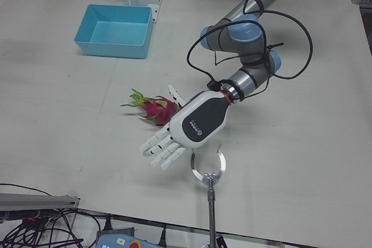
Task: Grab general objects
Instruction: 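Lower the left hand over the pink dragon fruit, fingers open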
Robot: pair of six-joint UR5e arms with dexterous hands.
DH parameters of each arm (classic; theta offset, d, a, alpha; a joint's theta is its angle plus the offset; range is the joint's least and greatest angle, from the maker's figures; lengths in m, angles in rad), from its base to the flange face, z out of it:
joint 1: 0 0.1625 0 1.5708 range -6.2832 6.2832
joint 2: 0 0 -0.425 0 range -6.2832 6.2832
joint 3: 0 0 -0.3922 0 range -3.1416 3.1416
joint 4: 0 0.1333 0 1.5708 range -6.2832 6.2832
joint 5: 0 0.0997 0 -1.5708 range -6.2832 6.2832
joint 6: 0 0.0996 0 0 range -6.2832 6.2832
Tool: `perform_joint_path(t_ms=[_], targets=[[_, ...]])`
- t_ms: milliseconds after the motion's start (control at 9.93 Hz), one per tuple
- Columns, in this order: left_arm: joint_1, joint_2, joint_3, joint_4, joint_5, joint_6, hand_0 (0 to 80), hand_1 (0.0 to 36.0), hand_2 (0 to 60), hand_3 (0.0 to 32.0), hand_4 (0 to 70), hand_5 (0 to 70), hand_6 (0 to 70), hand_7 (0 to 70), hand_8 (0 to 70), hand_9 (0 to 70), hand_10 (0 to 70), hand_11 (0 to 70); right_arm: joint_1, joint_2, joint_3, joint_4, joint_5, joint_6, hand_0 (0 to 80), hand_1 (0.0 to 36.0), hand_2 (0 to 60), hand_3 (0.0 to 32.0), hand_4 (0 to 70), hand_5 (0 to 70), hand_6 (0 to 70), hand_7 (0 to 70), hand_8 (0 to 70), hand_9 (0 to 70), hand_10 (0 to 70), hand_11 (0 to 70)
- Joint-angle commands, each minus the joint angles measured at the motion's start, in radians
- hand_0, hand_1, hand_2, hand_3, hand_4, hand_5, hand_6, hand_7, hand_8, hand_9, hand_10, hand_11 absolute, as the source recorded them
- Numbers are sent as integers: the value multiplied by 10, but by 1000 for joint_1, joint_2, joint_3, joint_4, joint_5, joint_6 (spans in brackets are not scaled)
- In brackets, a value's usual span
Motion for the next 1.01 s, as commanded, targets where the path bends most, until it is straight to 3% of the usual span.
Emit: perform_joint_path(t_ms=[0,201,302,504,705,806,906], targets=[[32,112,-138,6,-62,50,483,98,0,0,16,0,41,217,34,29,0,0,0,0,0,1,0,0,0,0,0,0,0,0,0,0,0,0,0,0],[88,122,-159,34,-70,196,515,162,0,0,0,0,5,183,0,22,0,0,0,0,0,0,0,0,0,0,0,0,0,0,0,0,0,0,0,0],[145,122,-167,55,-119,265,532,189,0,0,0,0,0,183,0,22,0,0,0,0,0,1,0,1,0,0,0,0,0,0,0,0,0,0,0,0],[255,114,-201,108,-222,302,517,178,0,0,0,0,0,152,0,16,0,0,0,0,0,1,0,1,0,0,0,0,0,0,0,0,0,0,0,0],[312,103,-230,132,-237,456,528,205,18,0,0,0,0,123,0,10,0,0,0,0,0,0,0,1,0,0,0,0,0,0,0,0,0,0,0,0],[354,85,-215,154,-283,480,521,201,30,0,0,8,0,126,0,11,0,0,0,0,0,1,0,1,0,0,0,0,0,0,0,0,0,0,0,0],[381,77,-195,155,-291,480,495,164,5,0,0,0,0,113,0,8,0,0,0,0,0,1,0,1,0,0,0,0,0,0,0,0,0,0,0,0]])
